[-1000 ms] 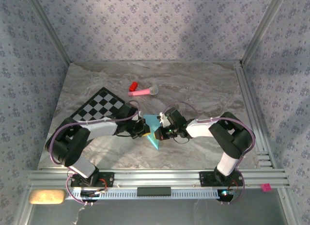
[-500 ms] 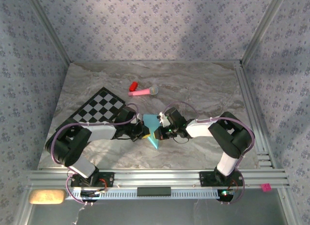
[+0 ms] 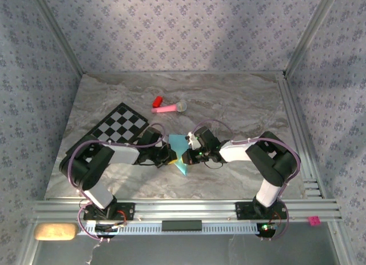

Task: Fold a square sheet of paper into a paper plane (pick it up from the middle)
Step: Third fold the triangle at the center of the table.

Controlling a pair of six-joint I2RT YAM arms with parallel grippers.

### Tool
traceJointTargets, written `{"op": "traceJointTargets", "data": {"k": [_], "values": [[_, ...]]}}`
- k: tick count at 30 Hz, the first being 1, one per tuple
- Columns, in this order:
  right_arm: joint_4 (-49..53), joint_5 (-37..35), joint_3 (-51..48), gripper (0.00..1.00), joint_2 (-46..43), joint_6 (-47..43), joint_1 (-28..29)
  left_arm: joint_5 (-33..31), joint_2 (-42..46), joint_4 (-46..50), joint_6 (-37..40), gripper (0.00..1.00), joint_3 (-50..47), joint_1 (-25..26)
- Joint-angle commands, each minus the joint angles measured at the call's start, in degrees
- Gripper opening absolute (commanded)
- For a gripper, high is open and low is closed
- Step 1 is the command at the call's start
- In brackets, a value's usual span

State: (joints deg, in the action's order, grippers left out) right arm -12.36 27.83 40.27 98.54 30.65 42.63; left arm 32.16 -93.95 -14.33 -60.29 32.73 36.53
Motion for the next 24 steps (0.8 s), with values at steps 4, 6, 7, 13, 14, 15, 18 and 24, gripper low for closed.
{"op": "traceJointTargets", "data": {"k": [4,6,7,13,14,15,18,24], "values": [[1.11,-0.71,-0.26,0.06,1.42,0.68,0.12,-2.66,-1.93,1.16,2.45,0.00,-0.65,0.71],[1.13,-0.27,0.09,0.09,1.09,0.94,0.08,-3.14,-2.18,1.97,2.79,0.00,-0.66,0.78],[1.26,-0.24,0.25,0.12,0.77,1.21,0.09,-3.16,-2.28,2.11,2.94,0.00,-0.65,0.82],[5.47,-3.28,0.86,0.32,-5.59,2.22,-0.18,-3.32,-2.81,3.13,3.69,0.00,-0.39,0.89],[7.51,-5.14,0.76,0.34,-7.25,2.36,-0.36,-3.40,-2.90,3.15,3.69,0.00,-0.31,0.87],[9.63,-7.18,0.71,0.37,-8.69,2.65,-0.65,-3.50,-2.87,3.10,3.61,0.00,-0.30,0.92],[12.20,-8.85,-0.54,0.40,-12.62,3.47,-1.25,-3.49,-2.99,3.08,3.53,0.00,-0.13,0.98],[8.19,-1.59,-0.96,0.27,-13.44,7.22,2.45,-3.95,-2.97,3.52,3.58,0.00,0.05,1.07]]}}
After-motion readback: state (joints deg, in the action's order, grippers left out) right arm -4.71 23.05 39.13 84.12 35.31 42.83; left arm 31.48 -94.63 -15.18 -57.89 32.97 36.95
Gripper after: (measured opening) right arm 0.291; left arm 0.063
